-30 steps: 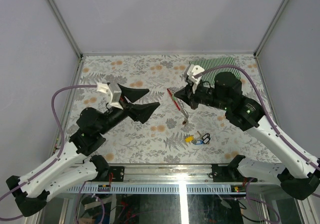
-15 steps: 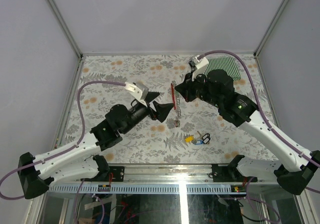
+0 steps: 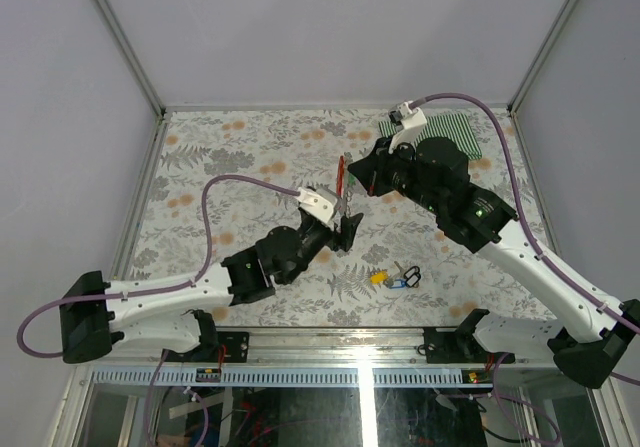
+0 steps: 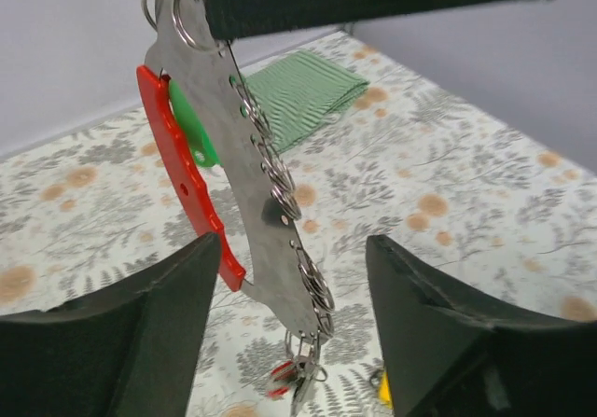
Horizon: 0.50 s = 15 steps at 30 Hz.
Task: Put the keys on the keyring
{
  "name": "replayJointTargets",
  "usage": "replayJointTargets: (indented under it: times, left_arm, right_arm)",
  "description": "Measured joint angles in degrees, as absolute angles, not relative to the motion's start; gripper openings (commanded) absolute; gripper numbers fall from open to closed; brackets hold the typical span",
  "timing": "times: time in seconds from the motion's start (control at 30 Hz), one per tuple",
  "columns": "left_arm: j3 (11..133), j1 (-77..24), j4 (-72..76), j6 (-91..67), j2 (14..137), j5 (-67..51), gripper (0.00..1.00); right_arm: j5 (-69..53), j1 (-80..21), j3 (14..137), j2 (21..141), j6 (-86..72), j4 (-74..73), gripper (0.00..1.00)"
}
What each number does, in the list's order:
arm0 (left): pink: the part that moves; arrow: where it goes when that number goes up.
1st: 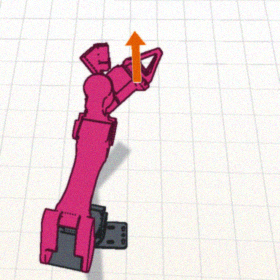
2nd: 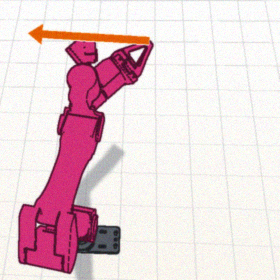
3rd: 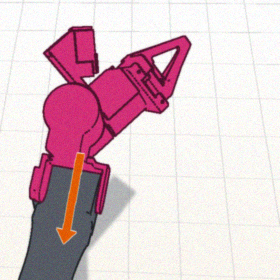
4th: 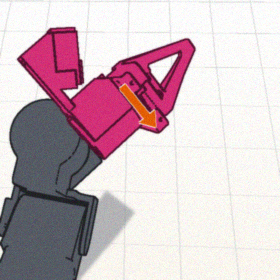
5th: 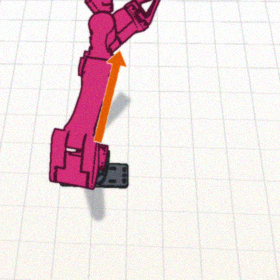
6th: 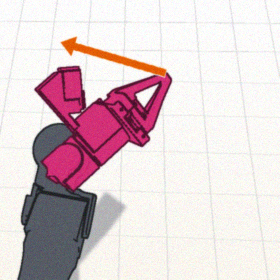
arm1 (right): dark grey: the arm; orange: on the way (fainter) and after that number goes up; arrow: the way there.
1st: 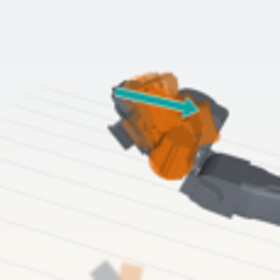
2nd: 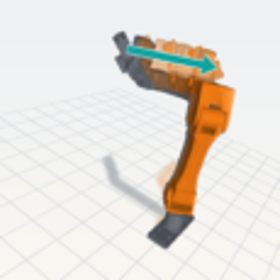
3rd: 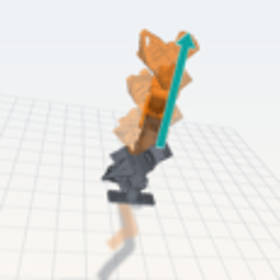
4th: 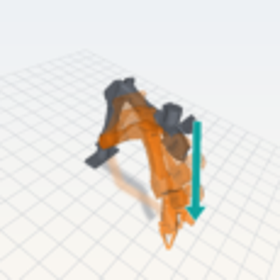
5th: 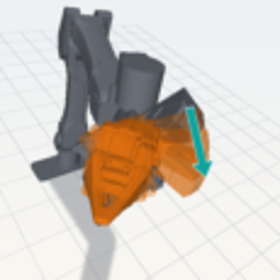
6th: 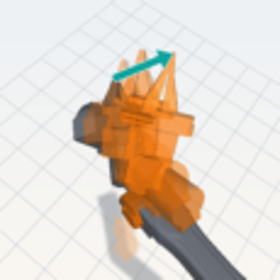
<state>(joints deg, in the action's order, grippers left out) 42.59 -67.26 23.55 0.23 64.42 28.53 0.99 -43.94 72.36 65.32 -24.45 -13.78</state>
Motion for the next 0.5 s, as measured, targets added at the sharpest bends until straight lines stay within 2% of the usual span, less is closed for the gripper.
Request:
replayJointTargets:
  times: [0.13,0.37,0.5]
  left_arm:
    - [43.6,-68.2,23.6,3.0,67.3,33.7,0.43]
    - [44.4,-68.6,23.7,5.7,68.1,40.8,0.22]
    - [44.4,-68.6,23.8,6.5,67.8,42.5,0.14]
  right_arm:
    - [0.9,-43.9,72.4,65.3,-25.2,-13.5,0.0]
    - [0.4,-43.9,72.3,65.3,-25.5,-13.5,0.0]
    - [-0.1,-43.9,72.3,65.3,-25.3,-13.5,0.0]
